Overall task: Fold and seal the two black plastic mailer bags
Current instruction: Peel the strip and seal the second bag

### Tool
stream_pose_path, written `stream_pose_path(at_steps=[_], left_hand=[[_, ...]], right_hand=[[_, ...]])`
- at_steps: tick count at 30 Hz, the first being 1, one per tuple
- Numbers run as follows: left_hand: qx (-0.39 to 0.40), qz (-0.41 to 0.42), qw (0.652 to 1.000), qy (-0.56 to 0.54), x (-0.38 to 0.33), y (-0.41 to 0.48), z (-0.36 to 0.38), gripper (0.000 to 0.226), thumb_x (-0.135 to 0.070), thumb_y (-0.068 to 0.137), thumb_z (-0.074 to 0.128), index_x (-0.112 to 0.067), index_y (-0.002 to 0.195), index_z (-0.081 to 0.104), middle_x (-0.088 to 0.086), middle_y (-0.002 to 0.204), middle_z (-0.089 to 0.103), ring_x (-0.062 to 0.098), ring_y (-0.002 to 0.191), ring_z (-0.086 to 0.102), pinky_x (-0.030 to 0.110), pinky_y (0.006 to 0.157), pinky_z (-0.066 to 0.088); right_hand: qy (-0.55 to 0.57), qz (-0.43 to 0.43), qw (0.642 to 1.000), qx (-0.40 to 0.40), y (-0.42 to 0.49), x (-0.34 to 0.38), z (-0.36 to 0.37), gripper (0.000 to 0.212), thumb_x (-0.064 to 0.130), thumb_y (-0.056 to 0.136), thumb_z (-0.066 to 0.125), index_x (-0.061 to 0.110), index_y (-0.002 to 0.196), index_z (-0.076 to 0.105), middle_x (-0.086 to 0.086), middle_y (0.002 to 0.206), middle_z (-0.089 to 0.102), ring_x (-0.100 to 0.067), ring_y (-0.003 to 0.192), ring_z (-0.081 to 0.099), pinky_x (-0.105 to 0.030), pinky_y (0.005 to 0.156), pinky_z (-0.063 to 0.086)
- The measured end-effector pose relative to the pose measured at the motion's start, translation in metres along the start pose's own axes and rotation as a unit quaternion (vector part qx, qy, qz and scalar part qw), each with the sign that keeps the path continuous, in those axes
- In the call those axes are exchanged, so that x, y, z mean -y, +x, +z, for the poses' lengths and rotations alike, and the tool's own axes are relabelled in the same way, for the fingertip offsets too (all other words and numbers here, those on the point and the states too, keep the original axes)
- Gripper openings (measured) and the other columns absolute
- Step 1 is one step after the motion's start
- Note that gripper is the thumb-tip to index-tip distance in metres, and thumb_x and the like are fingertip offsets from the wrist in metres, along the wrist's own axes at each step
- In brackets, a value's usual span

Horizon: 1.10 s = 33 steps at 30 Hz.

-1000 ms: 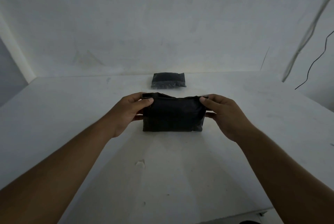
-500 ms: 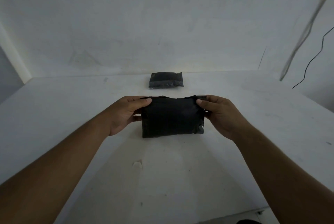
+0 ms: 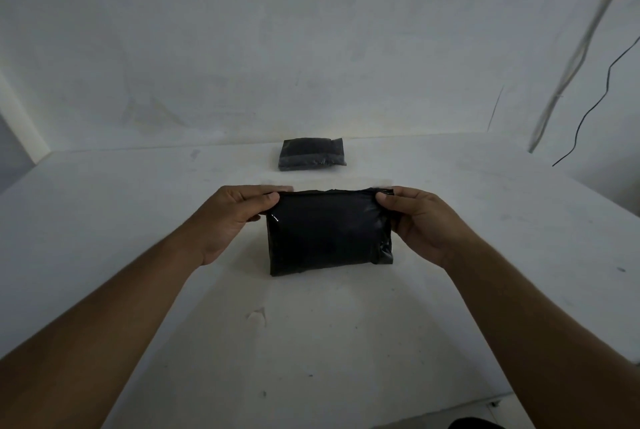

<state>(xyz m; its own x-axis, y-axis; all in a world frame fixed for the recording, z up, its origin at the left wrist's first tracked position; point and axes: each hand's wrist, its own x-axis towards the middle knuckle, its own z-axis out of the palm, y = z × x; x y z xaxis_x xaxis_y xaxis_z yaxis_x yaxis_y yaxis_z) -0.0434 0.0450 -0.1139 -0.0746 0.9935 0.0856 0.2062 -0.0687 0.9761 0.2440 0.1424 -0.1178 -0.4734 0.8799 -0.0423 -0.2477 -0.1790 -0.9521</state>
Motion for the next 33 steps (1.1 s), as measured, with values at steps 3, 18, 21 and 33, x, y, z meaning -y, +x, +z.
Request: stream_pose_path(at_steps=[3, 18, 21, 33], left_hand=[[-0.021, 0.019, 1.0, 0.0, -0.002, -0.001, 0.003, 0.025, -0.017, 0.099, 0.056, -0.026, 0.112, 0.076, -0.007, 0.113, 0.075, 0.017, 0.118, 0.062, 0.034, 0.099, 0.042], [-0.02, 0.1, 0.994, -0.049, -0.006, -0.015, 0.004, 0.034, 0.004, 0.091, 0.06, -0.022, 0.097, 0.08, 0.002, 0.102, 0.078, 0.013, 0.102, 0.071, 0.016, 0.085, 0.052], [-0.001, 0.105, 0.993, -0.063, -0.007, -0.019, 0.002, 0.039, 0.006, 0.089, 0.058, -0.025, 0.092, 0.081, 0.004, 0.098, 0.078, 0.016, 0.096, 0.073, 0.02, 0.079, 0.055], [0.02, 0.092, 0.993, -0.065, -0.008, -0.024, 0.0, 0.028, 0.003, 0.09, 0.057, -0.015, 0.089, 0.079, 0.012, 0.095, 0.076, 0.021, 0.091, 0.071, 0.025, 0.077, 0.056]], right_hand=[[0.01, -0.001, 1.0, -0.004, 0.0, 0.0, 0.0, 0.026, 0.001, 0.09, 0.06, -0.007, 0.114, 0.068, -0.016, 0.104, 0.071, -0.023, 0.095, 0.067, -0.033, 0.096, 0.051], [0.028, -0.032, 0.999, 0.01, -0.012, -0.001, -0.003, 0.026, -0.006, 0.089, 0.058, 0.01, 0.088, 0.078, -0.005, 0.092, 0.073, -0.018, 0.087, 0.068, -0.025, 0.08, 0.056], [0.029, -0.031, 0.999, 0.02, -0.014, -0.002, -0.004, 0.028, -0.005, 0.089, 0.058, 0.012, 0.082, 0.078, -0.003, 0.085, 0.071, -0.016, 0.08, 0.065, -0.023, 0.074, 0.054], [0.072, -0.006, 0.997, 0.032, -0.016, -0.006, 0.0, 0.015, 0.0, 0.077, 0.055, 0.012, 0.076, 0.064, -0.002, 0.074, 0.058, -0.017, 0.066, 0.057, -0.026, 0.063, 0.047]])
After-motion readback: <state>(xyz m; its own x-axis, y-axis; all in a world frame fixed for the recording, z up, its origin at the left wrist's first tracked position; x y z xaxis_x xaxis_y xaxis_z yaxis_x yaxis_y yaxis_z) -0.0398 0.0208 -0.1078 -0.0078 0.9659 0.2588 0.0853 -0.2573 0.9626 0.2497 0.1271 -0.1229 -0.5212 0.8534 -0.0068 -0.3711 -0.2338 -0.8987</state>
